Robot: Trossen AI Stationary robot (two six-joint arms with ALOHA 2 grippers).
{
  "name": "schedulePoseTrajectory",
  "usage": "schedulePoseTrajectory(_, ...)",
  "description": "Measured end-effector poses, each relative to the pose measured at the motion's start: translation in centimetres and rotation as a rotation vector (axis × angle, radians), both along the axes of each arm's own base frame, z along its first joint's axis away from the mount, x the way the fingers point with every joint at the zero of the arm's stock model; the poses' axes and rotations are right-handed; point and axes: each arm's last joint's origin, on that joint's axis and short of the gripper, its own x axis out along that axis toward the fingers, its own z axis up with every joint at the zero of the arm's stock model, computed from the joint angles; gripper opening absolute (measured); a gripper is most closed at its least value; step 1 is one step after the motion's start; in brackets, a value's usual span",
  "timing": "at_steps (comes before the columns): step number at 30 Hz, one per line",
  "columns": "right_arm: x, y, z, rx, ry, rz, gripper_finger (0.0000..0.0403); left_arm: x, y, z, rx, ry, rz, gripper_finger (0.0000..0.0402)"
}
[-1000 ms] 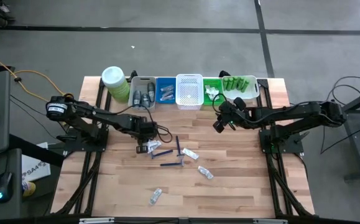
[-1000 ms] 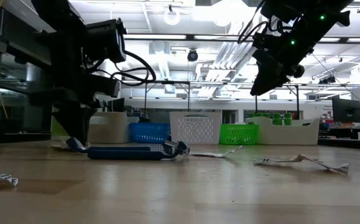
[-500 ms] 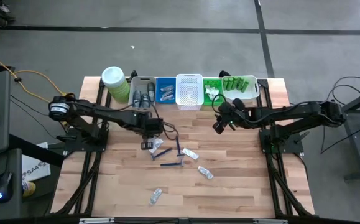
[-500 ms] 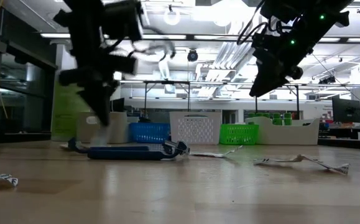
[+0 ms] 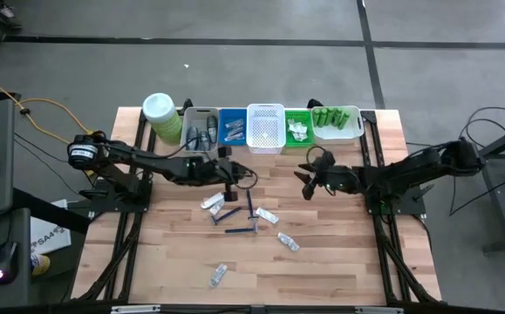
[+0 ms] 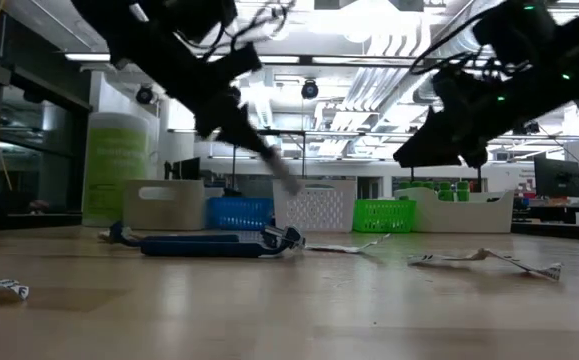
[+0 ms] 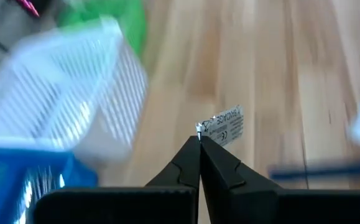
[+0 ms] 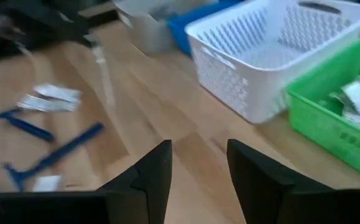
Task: Pick & Place Travel size toiletries
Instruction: Put the white bandage pack into the green bin
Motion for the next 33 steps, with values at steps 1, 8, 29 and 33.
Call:
schedulePoseTrajectory(1, -0.2, 0.2, -0.2, -0.004, -0.030, 0.012, 0.0148, 0.2, 0.0, 0.2, 0.014, -0.055, -0.007, 0.0000)
schedulePoseTrajectory(8, -0.7, 1.0, -0.3, -0.154, -0.062, 0.114, 0.0148, 0.9, 0.0, 1.9, 0.104, -0.280, -0.070, 0.0000)
schedulePoseTrajectory(29, 7.3, -0.2, -1.0, -0.326, -0.156, 0.198, 0.0255, 1.0, -0.1, 2.2, 0.148, -0.298, -0.099, 0.0000)
schedulePoseTrajectory(33, 8.2, -0.4, -0.5, -0.326, -0.174, 0.200, 0.0266, 1.0, -0.1, 2.1, 0.142, -0.289, -0.097, 0.0000)
